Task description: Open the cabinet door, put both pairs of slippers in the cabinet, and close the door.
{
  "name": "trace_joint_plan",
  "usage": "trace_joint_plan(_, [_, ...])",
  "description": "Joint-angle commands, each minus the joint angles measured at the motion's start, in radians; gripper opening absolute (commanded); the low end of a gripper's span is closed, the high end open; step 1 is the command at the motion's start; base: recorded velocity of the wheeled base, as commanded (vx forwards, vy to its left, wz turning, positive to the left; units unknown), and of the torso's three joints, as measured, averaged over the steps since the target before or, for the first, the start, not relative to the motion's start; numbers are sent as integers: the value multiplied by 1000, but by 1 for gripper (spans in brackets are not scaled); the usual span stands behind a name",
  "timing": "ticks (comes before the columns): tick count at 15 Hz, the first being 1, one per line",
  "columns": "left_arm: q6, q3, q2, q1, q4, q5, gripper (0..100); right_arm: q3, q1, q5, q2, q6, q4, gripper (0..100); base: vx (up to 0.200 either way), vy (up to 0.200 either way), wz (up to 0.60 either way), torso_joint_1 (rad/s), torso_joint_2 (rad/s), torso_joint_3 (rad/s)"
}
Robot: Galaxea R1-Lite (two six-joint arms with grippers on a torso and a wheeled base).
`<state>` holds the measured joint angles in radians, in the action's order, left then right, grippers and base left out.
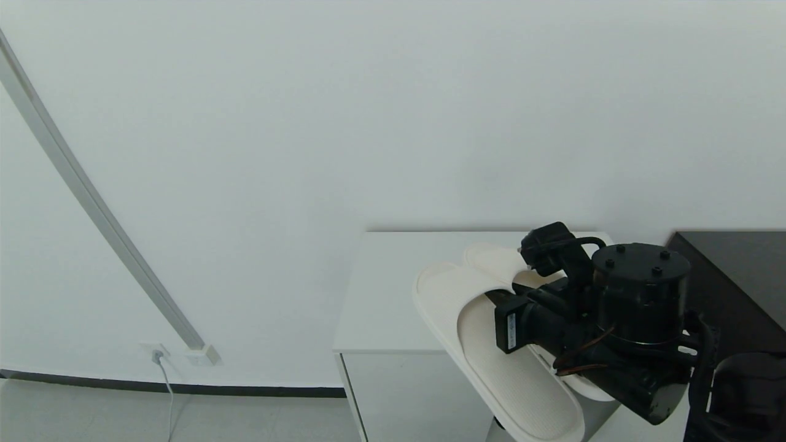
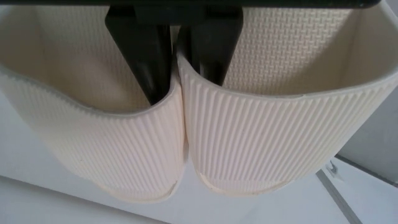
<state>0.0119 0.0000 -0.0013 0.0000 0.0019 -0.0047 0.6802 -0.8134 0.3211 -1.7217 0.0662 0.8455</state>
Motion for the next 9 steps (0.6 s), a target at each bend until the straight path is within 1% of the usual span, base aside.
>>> trace_joint_plan(1, [-1, 0, 1, 0, 0, 0, 0, -2, -3, 3, -7, 0, 0, 0, -200, 0, 0, 12, 2, -2])
trace_joint_plan(8, [0, 0, 1, 0, 0, 0, 0, -2, -6, 3, -19, 0, 1, 0, -200, 0, 0, -1, 3, 4])
trace_joint_plan(9, [-1, 0, 1, 0, 0, 0, 0, -2, -6, 3, -21, 0, 1, 0, 0, 0, 0, 0, 0, 0])
